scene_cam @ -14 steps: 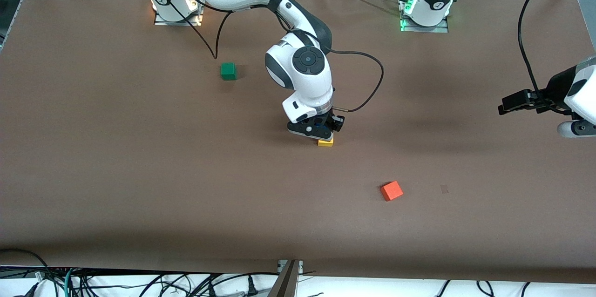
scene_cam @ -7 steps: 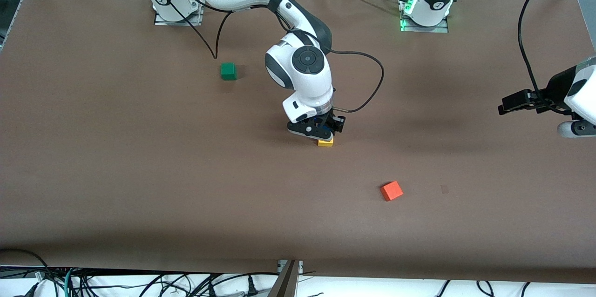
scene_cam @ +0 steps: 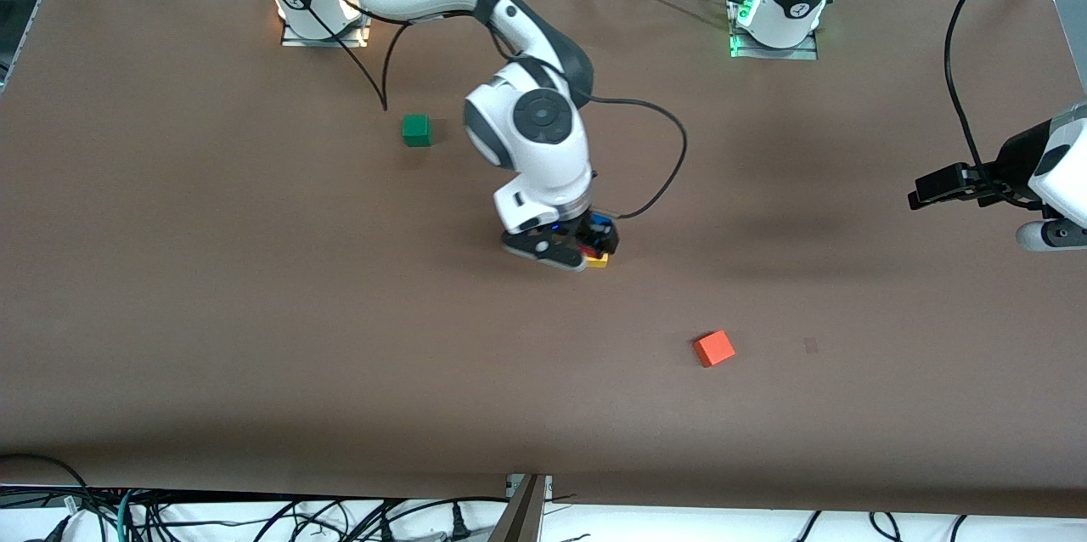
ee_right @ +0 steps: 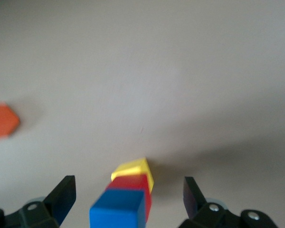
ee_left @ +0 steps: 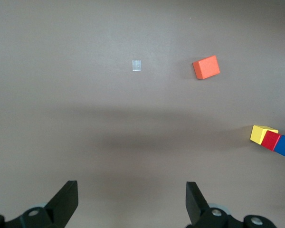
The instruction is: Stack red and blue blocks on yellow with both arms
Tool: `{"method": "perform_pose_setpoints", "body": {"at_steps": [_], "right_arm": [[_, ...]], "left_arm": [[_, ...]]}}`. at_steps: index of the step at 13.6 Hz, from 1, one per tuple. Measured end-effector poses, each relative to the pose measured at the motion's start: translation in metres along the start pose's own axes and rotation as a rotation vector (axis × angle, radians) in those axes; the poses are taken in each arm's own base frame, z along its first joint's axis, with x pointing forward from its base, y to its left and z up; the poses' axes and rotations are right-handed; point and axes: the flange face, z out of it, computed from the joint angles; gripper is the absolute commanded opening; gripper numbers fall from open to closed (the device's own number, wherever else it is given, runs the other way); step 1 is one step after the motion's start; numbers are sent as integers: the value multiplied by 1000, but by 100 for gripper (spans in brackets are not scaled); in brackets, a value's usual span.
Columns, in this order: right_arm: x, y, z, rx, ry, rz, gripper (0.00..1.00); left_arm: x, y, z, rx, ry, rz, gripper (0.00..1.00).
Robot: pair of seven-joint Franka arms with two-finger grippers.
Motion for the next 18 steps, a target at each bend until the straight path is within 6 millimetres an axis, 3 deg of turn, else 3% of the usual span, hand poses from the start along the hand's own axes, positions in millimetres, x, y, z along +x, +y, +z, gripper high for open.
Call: {"method": "perform_pose_setpoints", "body": {"at_steps": [2, 4, 5, 8, 10, 14, 16, 18], "right_arm": [[54, 23, -62, 23, 14, 67, 100], [91, 51, -117, 19, 16, 45, 100], [107, 69, -135, 4, -14, 13, 100], [168, 149, -175, -34, -119, -53, 100], [195, 211, -204, -46, -148, -127, 100], [191, 342, -258, -54, -191, -255, 100], [175, 374, -270, -84, -182, -293, 100], [166, 377, -276, -100, -163, -342, 100]], "left_arm": [[0, 0, 0, 0, 0, 0, 100], [0, 0, 0, 0, 0, 0, 100], [0, 0, 0, 0, 0, 0, 100], [0, 0, 0, 0, 0, 0, 100], [0, 0, 0, 0, 0, 0, 100], [0, 0, 0, 0, 0, 0, 100], [0, 0, 0, 0, 0, 0, 100], [0, 0, 0, 0, 0, 0, 100]]}}
